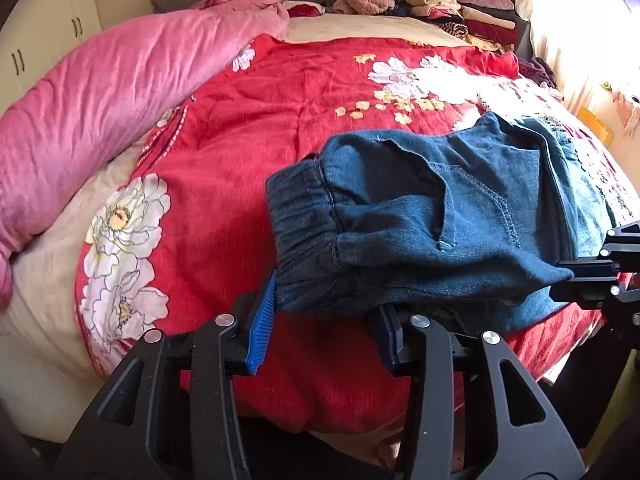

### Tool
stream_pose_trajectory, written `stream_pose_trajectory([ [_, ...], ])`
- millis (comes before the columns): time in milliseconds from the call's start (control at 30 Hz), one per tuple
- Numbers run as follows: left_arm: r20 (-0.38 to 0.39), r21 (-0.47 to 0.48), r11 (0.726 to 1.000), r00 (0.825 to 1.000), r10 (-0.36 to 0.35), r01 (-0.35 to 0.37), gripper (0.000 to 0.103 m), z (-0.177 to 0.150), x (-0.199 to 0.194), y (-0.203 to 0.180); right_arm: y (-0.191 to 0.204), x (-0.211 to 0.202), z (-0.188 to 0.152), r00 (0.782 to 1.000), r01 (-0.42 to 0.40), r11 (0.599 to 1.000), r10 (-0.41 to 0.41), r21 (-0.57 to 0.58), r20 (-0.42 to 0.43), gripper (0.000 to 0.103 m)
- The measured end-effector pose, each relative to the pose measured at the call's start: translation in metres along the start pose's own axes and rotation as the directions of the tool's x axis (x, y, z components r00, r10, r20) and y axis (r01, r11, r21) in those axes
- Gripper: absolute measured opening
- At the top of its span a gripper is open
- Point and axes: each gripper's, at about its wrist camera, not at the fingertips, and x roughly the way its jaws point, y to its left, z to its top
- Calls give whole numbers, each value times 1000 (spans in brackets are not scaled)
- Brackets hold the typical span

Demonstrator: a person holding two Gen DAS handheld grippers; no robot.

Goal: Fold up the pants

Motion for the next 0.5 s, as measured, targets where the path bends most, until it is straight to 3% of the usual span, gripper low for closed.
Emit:
stream_pose_trajectory([
  [133, -30, -24, 1000, 999, -14, 13, 53, -8, -3, 9, -2, 2, -3, 1000, -10, 1000, 10, 13, -2, 9],
  [233, -56, -47, 999, 998, -5, 2, 53, -18, -6, 18, -1, 3, -5, 1000, -7, 1000, 7, 12, -1, 9],
  [300, -63, -75, 997, 998, 10, -14, 48, -22, -12, 28, -1, 6, -5, 1000, -1, 1000, 1, 13, -6, 9],
  [367, -41, -110, 994, 999, -14, 9, 30, -22, -25, 34, -1, 7, -6, 1000, -4, 1000, 5, 15, -10, 9],
  [500, 30, -95, 994, 998, -54, 57, 30, -7, -45, 22, -2, 8, -7, 1000, -12, 1000, 13, 16, -13, 9],
])
